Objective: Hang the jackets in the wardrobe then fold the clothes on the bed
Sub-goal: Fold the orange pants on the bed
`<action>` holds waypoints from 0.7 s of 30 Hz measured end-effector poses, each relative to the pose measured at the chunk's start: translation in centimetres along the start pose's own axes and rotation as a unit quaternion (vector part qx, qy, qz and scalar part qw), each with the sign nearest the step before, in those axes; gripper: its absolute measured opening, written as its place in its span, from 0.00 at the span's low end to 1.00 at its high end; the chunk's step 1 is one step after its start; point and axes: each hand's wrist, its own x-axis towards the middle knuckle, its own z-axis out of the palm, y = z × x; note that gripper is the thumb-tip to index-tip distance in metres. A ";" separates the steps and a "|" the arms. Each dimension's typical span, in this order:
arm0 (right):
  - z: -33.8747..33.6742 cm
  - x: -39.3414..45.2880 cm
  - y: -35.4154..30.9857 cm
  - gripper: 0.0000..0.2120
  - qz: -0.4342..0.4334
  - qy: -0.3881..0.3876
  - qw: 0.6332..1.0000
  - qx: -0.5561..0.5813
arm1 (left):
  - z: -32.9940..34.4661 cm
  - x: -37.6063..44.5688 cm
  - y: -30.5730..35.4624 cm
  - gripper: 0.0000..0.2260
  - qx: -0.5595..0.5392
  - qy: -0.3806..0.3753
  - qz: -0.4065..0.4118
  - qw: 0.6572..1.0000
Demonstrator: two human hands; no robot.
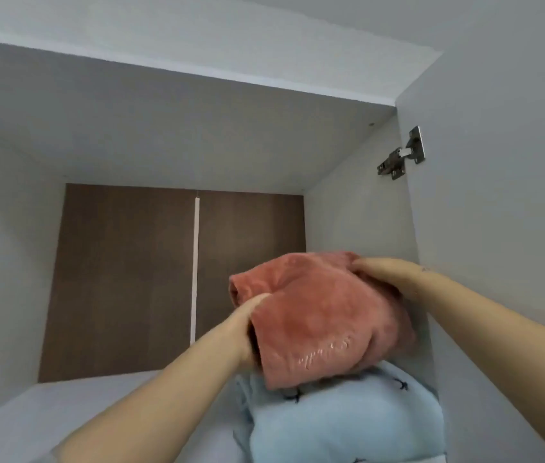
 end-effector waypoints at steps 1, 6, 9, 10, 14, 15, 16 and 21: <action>-0.3 0.0 1.4 0.23 0.011 0.001 0.993 -0.118 | -0.1 0.6 -0.5 0.22 0.021 -0.053 -0.062 0.996; 1.9 1.4 3.4 0.31 -0.167 0.009 0.973 -0.160 | -1.2 3.1 -1.5 0.13 0.064 -0.056 -0.090 0.992; 2.2 0.7 1.6 0.18 -0.222 -0.056 0.968 -0.108 | -1.0 2.9 -0.1 0.13 0.106 0.006 -0.047 0.993; 2.7 0.4 1.1 0.18 -0.198 -0.100 0.966 -0.135 | -0.9 3.4 0.1 0.23 0.111 0.047 -0.004 0.993; 4.7 0.2 0.8 0.24 -0.146 -0.194 0.949 -0.203 | 1.3 3.5 2.3 0.42 0.274 0.216 0.324 0.879; 5.2 0.6 1.2 0.21 -0.147 -0.207 0.947 -0.196 | 1.8 4.0 2.6 0.33 0.384 0.193 0.335 0.838; 5.7 0.9 1.6 0.18 -0.144 -0.219 0.946 -0.192 | 1.9 4.6 2.3 0.26 0.500 0.167 0.303 0.794; 8.1 1.5 3.6 0.23 -0.091 -0.269 0.943 -0.173 | -1.7 8.2 -2.6 0.19 0.603 0.000 0.198 0.773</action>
